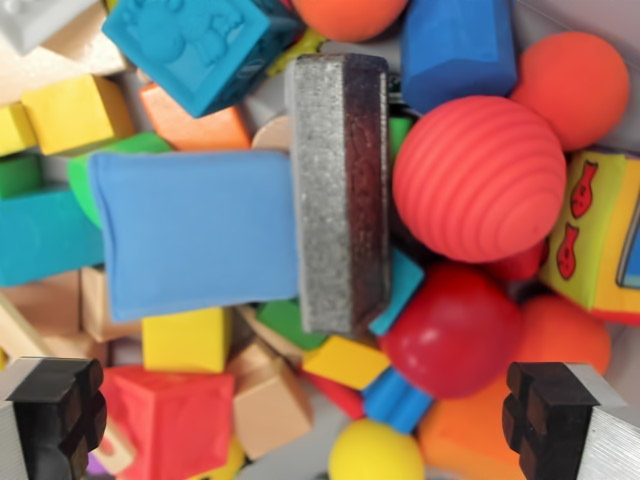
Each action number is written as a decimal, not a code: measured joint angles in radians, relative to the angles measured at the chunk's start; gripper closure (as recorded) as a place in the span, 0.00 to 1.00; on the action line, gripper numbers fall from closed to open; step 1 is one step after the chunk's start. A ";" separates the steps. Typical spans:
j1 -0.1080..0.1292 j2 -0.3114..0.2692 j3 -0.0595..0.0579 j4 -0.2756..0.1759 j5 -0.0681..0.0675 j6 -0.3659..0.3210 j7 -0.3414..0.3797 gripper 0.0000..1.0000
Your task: Pick an object from the bin
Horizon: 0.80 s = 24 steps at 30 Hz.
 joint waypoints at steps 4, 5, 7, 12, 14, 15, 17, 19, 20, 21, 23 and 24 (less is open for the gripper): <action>-0.012 0.023 0.005 -0.011 0.007 0.036 -0.094 0.00; -0.016 0.029 0.007 -0.015 0.009 0.046 -0.120 0.00; -0.019 0.038 0.008 -0.019 0.010 0.058 -0.137 0.00; -0.020 0.074 0.009 -0.029 0.012 0.104 -0.147 0.00; -0.020 0.091 0.009 -0.031 0.012 0.123 -0.147 0.00; -0.020 0.099 0.009 -0.032 0.012 0.133 -0.148 0.00; -0.020 0.112 0.009 -0.033 0.012 0.146 -0.148 0.00; -0.020 0.128 0.009 -0.035 0.012 0.165 -0.148 0.00; -0.020 0.135 0.009 -0.036 0.012 0.172 -0.148 0.00; -0.020 0.143 0.009 -0.037 0.012 0.180 -0.148 0.00; -0.020 0.157 0.009 -0.038 0.012 0.196 -0.148 0.00; -0.020 0.160 0.009 -0.038 0.012 0.199 -0.148 0.00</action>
